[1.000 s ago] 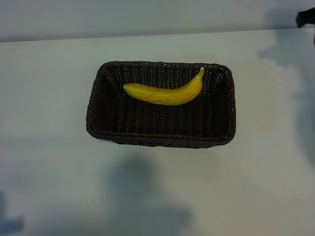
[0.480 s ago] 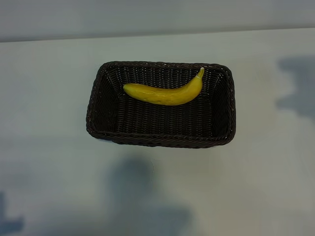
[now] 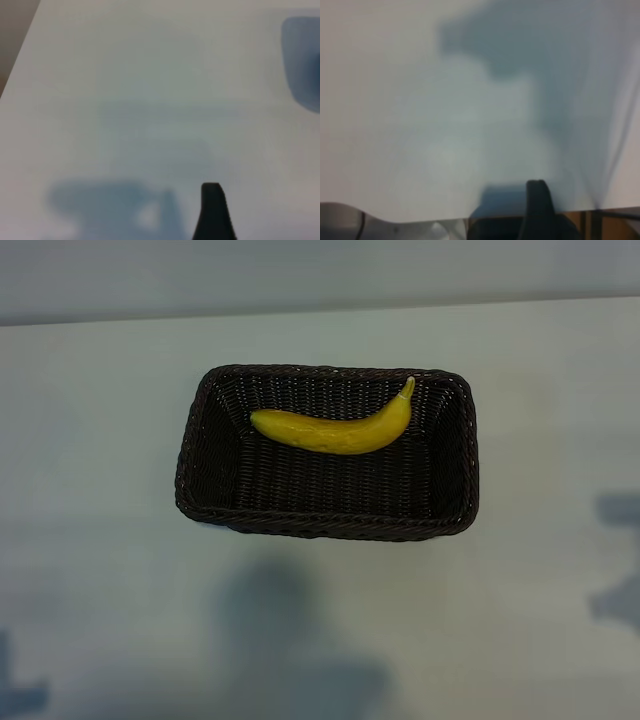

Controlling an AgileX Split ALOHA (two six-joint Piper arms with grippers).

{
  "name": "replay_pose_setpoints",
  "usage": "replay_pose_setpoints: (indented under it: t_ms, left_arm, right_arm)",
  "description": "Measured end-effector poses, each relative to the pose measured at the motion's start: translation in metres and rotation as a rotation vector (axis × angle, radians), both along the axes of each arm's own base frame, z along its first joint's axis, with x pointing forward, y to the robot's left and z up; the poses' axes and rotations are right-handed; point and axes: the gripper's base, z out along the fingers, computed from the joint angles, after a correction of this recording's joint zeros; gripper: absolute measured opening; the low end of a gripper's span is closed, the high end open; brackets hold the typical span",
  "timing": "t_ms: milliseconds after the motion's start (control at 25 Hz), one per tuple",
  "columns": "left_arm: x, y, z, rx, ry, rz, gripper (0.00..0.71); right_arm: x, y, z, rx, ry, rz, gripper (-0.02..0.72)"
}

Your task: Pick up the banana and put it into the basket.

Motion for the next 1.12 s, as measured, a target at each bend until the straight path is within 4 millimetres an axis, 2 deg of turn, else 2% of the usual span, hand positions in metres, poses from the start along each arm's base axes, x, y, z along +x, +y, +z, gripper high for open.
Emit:
replay_pose_setpoints:
  t_ms: [160, 320, 840, 1120]
  left_arm:
    - [0.000, 0.000, 0.000, 0.000, 0.000, 0.000, 0.538]
    - [0.000, 0.000, 0.000, 0.000, 0.000, 0.000, 0.538]
    - [0.000, 0.000, 0.000, 0.000, 0.000, 0.000, 0.538]
    - [0.000, 0.000, 0.000, 0.000, 0.000, 0.000, 0.538]
  right_arm:
    - [-0.019, -0.001, -0.009, 0.004, -0.082, 0.001, 0.489]
    - [-0.028, -0.001, -0.005, 0.010, -0.195, 0.001, 0.489]
    - [-0.043, -0.003, 0.003, 0.013, -0.315, -0.028, 0.489]
    - [-0.078, -0.006, 0.014, -0.003, -0.560, -0.096, 0.489]
